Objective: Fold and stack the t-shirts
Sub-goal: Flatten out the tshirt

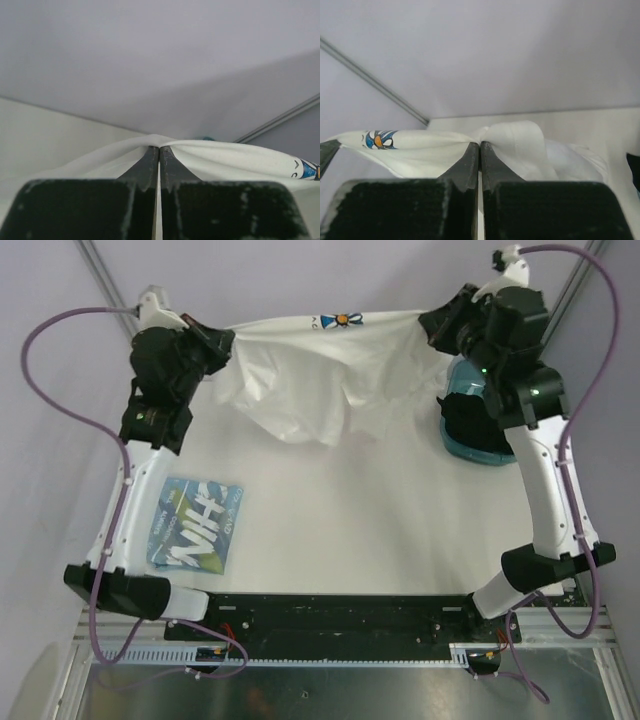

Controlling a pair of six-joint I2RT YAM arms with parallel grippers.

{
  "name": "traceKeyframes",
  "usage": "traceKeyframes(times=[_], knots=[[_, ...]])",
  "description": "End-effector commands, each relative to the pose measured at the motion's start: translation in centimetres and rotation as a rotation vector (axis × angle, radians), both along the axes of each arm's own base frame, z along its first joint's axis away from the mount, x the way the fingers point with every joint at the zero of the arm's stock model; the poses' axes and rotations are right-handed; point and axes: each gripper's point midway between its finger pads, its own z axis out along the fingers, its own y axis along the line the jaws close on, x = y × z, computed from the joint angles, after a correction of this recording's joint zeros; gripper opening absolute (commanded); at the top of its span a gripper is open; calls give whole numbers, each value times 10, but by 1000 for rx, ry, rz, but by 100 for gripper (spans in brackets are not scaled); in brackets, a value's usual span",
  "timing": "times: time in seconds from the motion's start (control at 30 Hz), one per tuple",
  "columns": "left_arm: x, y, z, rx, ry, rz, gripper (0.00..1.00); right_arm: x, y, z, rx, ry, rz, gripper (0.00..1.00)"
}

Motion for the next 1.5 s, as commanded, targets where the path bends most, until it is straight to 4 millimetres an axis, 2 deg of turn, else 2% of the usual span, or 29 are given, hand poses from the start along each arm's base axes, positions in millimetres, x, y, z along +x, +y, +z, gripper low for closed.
traceKeyframes(times=[0.0,0.07,0.13,0.2,0.23,0.33,0.4,0.47,0.5,0.53,0.6,0.67,0.8,1.03,1.1,1.23,1.37,1.47], knots=[[-41,50,77,-14,-177,133,0,-38,-47,57,48,-107,-70,0],[-42,52,78,-7,-170,128,0,-47,-50,53,62,-87,-42,0],[-31,52,68,-6,-136,114,0,-44,-54,41,78,-56,-27,0],[-8,46,47,-7,-71,68,0,-24,-56,15,94,14,-3,0],[6,41,34,-7,-34,37,0,-10,-53,-5,102,64,17,0],[55,14,-27,-10,121,-104,0,42,-41,-86,106,251,67,0],[84,-5,-86,-23,256,-201,2,71,-36,-151,88,399,75,0],[100,-16,-150,-24,399,-257,17,88,-33,-215,61,542,68,4],[101,-18,-177,-10,457,-262,29,93,-33,-242,40,597,60,9],[98,-18,-202,9,509,-256,41,94,-34,-265,16,640,41,17],[87,-15,-234,50,578,-227,60,94,-35,-294,-20,680,17,35],[73,-10,-253,75,623,-192,68,93,-36,-309,-38,698,-1,48],[46,9,-285,112,707,-93,70,86,-35,-313,-83,700,-40,55],[10,20,-329,86,827,55,48,67,-29,-308,-117,668,-50,56],[0,16,-338,60,853,88,43,62,-26,-309,-118,665,-43,56],[-18,3,-358,-18,889,120,40,54,-20,-316,-116,673,-24,56],[-18,-12,-373,-18,905,79,40,48,-16,-321,-125,683,-10,56],[-16,-15,-384,13,925,66,40,44,-17,-322,-127,682,-8,56]])
